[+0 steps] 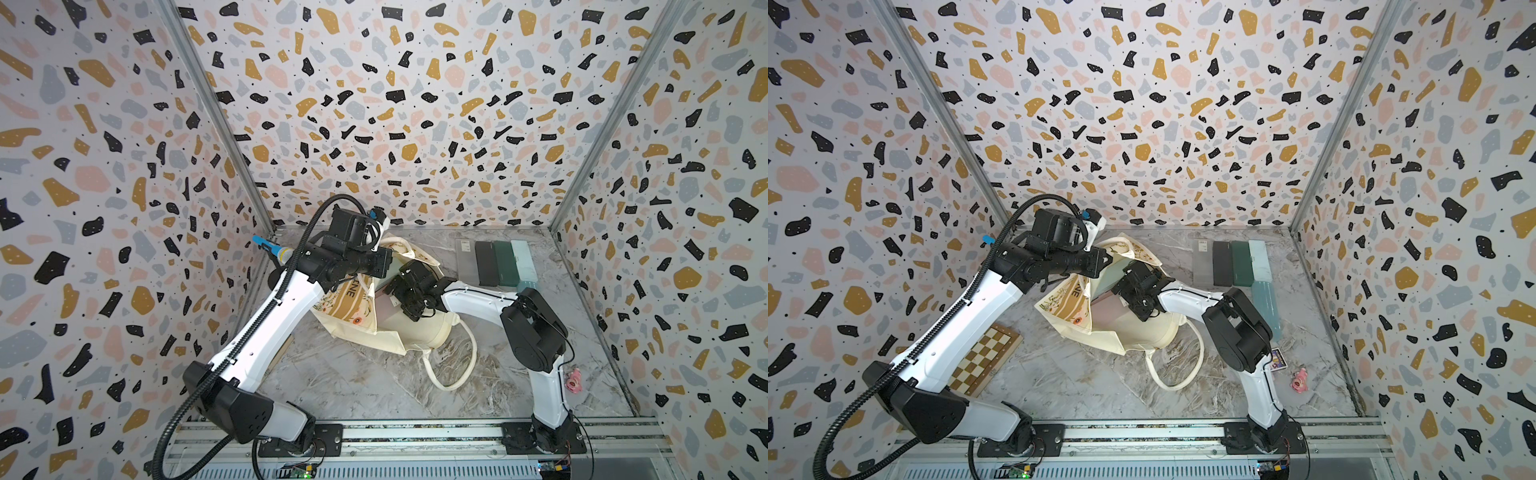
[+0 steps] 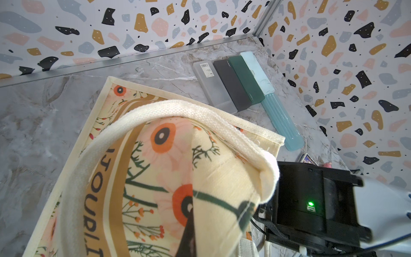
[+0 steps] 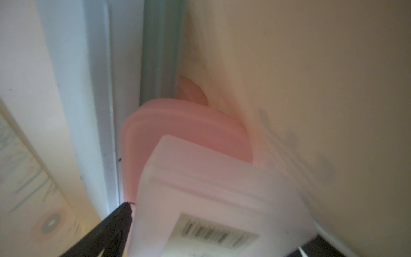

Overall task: Take out the pencil case from the canvas bag
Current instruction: Pick up the pencil case from the canvas bag.

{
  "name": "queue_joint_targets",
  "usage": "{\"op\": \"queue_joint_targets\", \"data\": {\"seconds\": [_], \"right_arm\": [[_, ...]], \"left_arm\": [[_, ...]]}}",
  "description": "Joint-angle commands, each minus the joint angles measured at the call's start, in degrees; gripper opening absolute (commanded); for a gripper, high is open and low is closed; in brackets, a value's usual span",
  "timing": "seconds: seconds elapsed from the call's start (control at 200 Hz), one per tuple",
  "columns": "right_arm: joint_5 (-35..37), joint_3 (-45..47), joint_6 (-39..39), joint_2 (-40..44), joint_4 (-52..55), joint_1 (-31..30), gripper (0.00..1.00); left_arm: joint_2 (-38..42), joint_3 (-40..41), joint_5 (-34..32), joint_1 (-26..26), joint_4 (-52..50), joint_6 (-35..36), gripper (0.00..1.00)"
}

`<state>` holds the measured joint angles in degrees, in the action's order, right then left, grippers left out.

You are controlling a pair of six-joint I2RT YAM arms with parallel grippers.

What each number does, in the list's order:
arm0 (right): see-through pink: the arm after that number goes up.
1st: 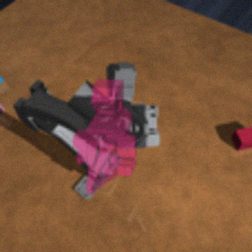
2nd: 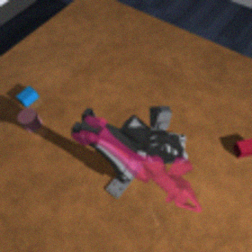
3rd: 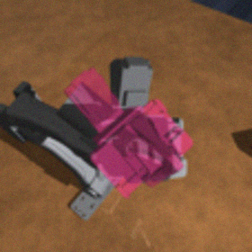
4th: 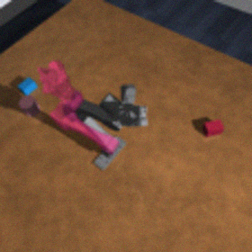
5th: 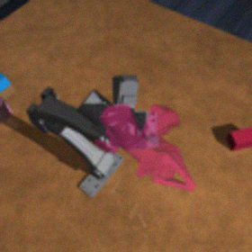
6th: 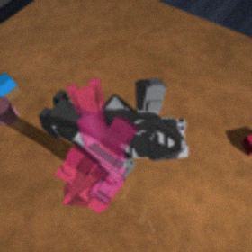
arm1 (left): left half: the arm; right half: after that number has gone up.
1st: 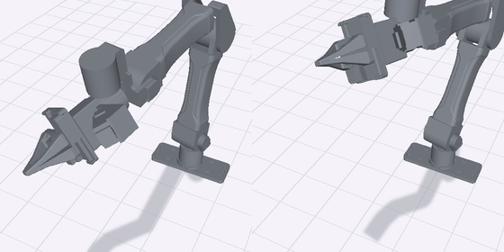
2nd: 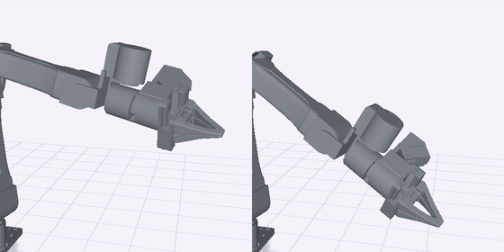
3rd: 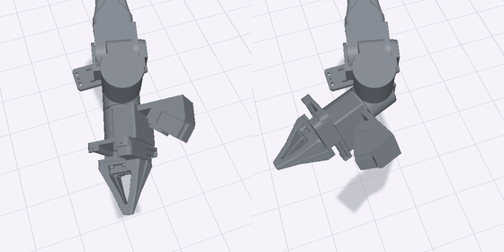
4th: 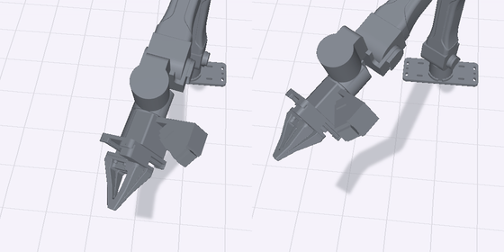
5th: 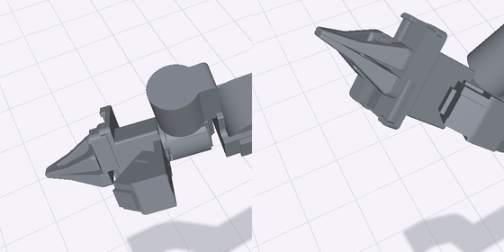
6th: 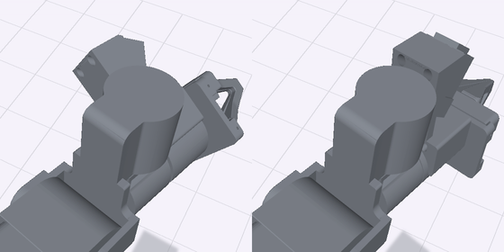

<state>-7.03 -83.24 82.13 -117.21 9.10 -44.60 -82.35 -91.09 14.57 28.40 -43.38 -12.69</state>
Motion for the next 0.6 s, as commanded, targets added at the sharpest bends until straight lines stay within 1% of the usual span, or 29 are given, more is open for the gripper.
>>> {"op": "queue_joint_targets", "data": {"seconds": [0.0, 0.14, 0.315, 0.436, 0.596], "right_arm": [[0.97, -2.01, 0.40, -1.25, 1.44, 2.22, 1.00], [1.61, -1.56, -0.03, -0.50, 1.45, 2.15, 0.89], [4.32, -0.52, -1.63, 2.79, 0.75, 2.16, 0.76], [7.02, 0.77, -4.12, 6.10, -1.12, 1.50, 0.72], [13.49, 2.06, -9.73, 10.15, -3.23, -1.53, 0.67]], "left_arm": [[3.23, -0.92, 4.66, 0.34, 4.01, 1.04, 0.00], [3.39, -0.87, 2.54, 0.34, 3.47, 1.78, 0.00], [3.51, -0.87, 0.33, 0.34, 3.47, 2.06, 0.00], [3.51, -0.93, -1.96, 0.34, 3.30, 2.41, 0.00], [3.38, -1.15, -5.93, 0.34, 3.19, 2.31, 0.00]]}}
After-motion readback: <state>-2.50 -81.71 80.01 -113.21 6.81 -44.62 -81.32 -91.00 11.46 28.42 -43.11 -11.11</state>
